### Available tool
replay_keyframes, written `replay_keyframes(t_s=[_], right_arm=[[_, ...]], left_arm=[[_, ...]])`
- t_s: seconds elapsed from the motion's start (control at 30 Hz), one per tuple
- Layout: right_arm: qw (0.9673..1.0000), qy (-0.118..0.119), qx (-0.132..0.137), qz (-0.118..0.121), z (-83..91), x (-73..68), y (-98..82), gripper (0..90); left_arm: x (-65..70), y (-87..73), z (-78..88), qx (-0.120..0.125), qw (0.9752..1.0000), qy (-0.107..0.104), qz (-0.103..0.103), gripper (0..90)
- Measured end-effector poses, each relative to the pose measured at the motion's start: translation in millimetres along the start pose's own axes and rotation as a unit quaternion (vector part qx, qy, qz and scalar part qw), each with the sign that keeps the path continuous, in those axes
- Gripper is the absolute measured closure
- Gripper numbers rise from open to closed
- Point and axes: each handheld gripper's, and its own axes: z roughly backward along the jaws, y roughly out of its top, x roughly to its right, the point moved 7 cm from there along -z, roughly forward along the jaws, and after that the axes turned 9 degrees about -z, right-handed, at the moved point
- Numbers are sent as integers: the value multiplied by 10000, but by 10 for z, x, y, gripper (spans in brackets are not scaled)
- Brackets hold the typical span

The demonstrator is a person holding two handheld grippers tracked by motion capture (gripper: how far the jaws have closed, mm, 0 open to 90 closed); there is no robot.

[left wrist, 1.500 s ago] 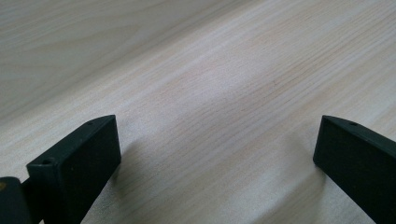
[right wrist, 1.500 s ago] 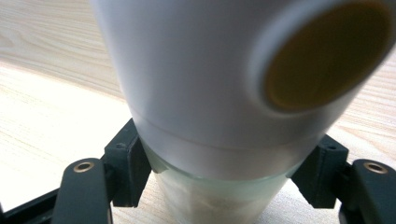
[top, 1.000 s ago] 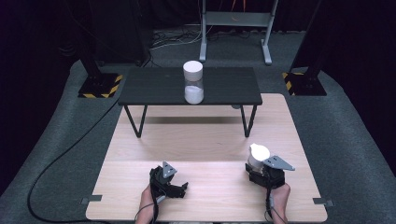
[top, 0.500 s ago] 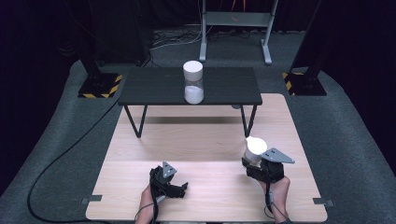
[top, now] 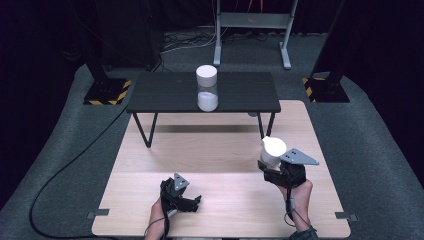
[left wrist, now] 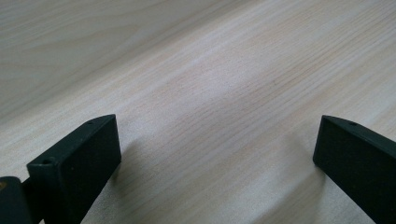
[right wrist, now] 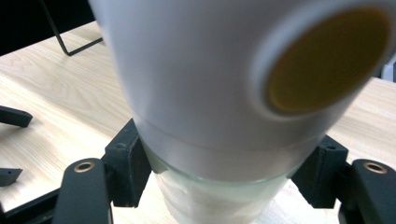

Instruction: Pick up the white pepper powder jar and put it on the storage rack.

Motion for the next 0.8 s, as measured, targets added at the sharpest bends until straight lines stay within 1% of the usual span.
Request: replay_keyframes(t_s=[0.1, 0.3, 0.4, 0.47, 0.7, 0.8], right_arm=[[10000, 52, 22, 25, 3, 7, 60, 301], [9999, 23, 21, 134, 4, 3, 169, 301], [9999, 79, 46, 117, 11, 17, 205, 301], [9999, 64, 53, 144, 14, 12, 230, 301], [9998, 94, 65, 131, 11, 28, 320, 301], [9997, 208, 89, 56, 9, 60, 360, 301]], left_arm=[[0, 0, 1, -2, 10000, 0, -4, 8], [1, 0, 2, 0, 10000, -2, -9, 10], [1, 0, 2, 1, 10000, -4, -9, 10], [1, -1, 2, 2, 10000, -5, -10, 11], [1, -1, 3, 4, 10000, -6, -11, 12], [1, -1, 3, 4, 10000, -7, -14, 13]])
